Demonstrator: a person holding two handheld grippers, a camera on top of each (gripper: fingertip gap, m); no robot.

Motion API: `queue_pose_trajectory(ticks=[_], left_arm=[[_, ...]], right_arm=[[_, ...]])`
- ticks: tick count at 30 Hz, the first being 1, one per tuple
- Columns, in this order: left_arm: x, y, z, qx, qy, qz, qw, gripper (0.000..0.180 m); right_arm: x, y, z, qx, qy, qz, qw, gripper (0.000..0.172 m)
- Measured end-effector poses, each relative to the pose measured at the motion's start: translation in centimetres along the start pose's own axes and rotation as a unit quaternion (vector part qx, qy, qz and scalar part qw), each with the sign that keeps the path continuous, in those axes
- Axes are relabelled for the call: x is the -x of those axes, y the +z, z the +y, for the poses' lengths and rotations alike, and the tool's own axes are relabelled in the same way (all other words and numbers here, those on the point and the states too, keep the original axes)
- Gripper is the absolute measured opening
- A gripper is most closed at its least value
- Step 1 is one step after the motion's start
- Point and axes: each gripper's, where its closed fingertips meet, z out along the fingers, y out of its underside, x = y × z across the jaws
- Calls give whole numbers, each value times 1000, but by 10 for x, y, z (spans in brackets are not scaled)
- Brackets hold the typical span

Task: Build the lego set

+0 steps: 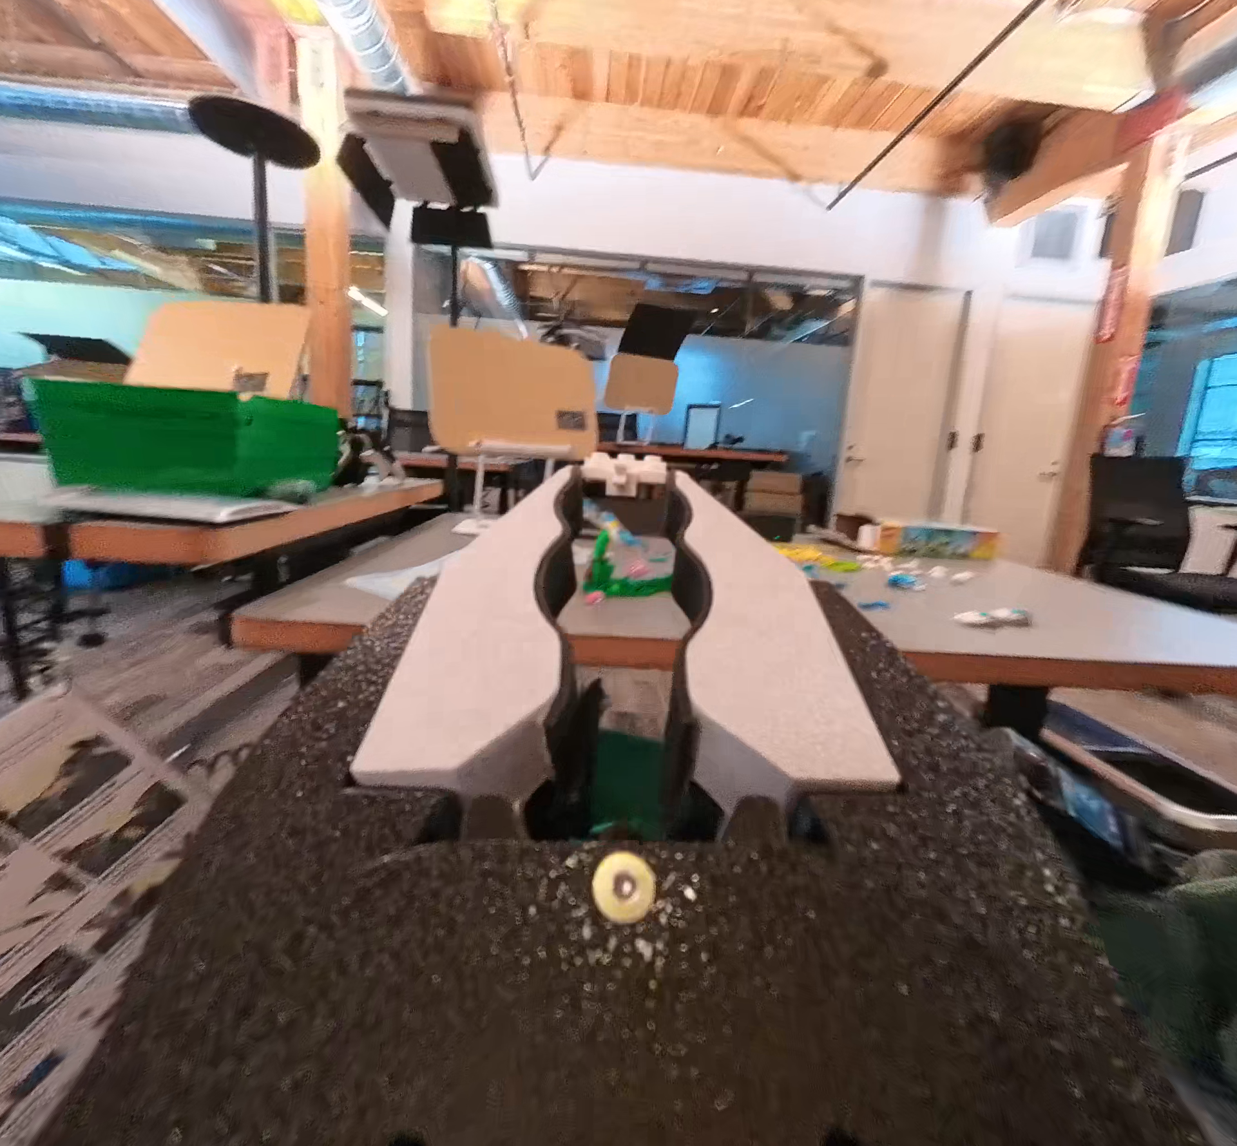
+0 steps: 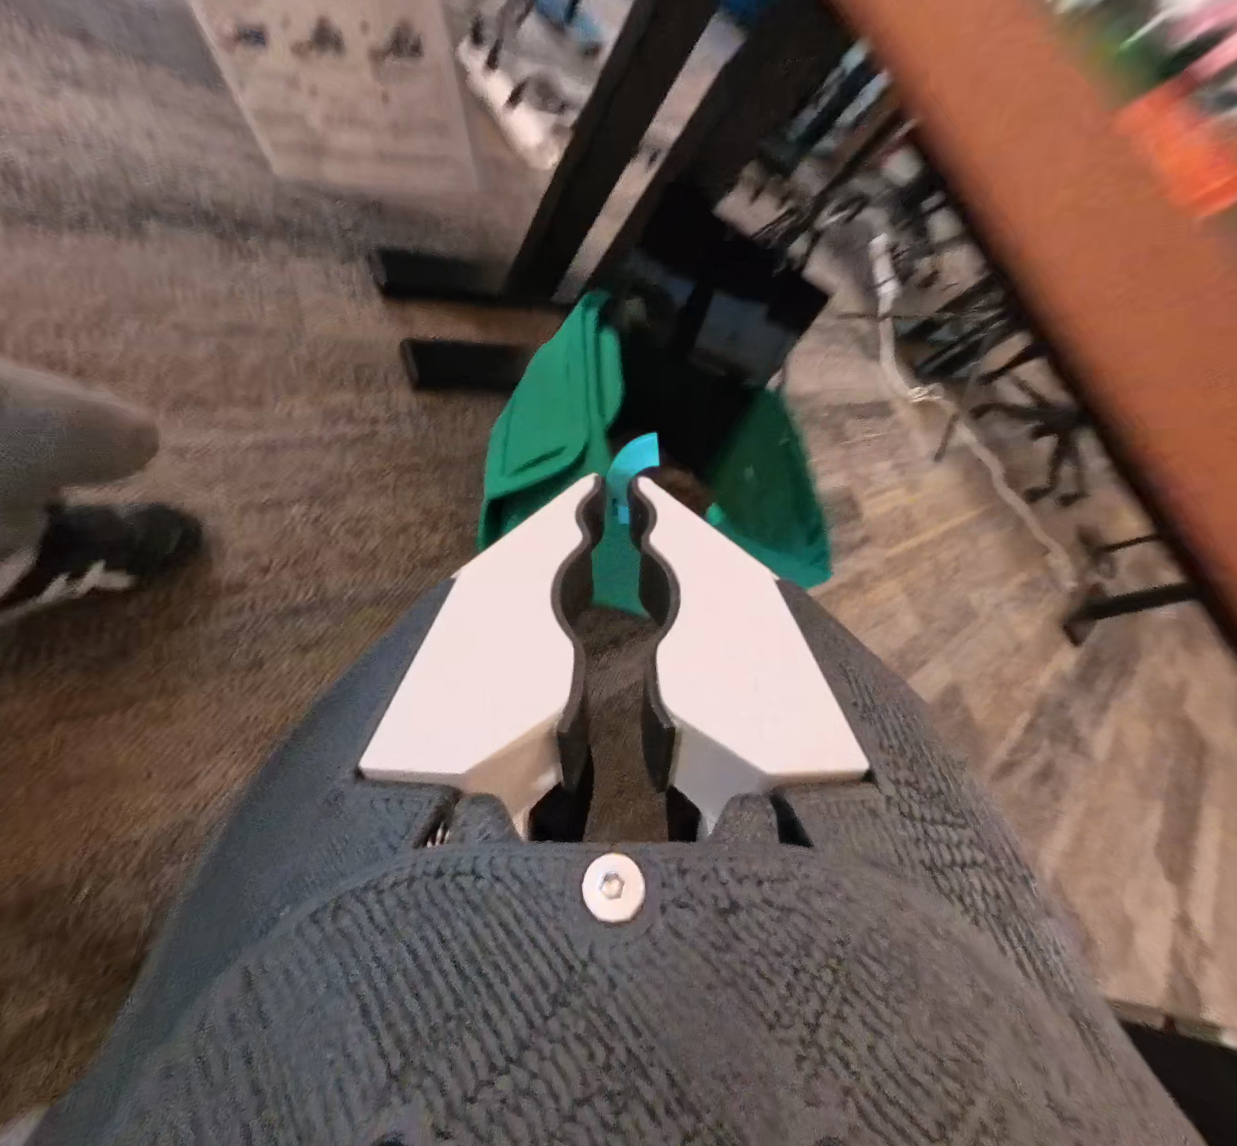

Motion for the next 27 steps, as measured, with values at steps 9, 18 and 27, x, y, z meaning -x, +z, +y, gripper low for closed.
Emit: queue_pose_trajectory(ticks=[9, 18, 27], left_arm=[[-59, 27, -33, -28, -34, 105, 994, 22], [-90, 95, 62, 36, 0, 137, 990, 22], [-155, 225, 86, -20, 0, 211, 977, 22]], right_arm=[[-139, -170, -127, -190, 26, 263, 946, 6], [-277, -257, -77, -278, 87, 422, 858, 6], [-364, -256, -39, -263, 81, 432, 859, 6]])
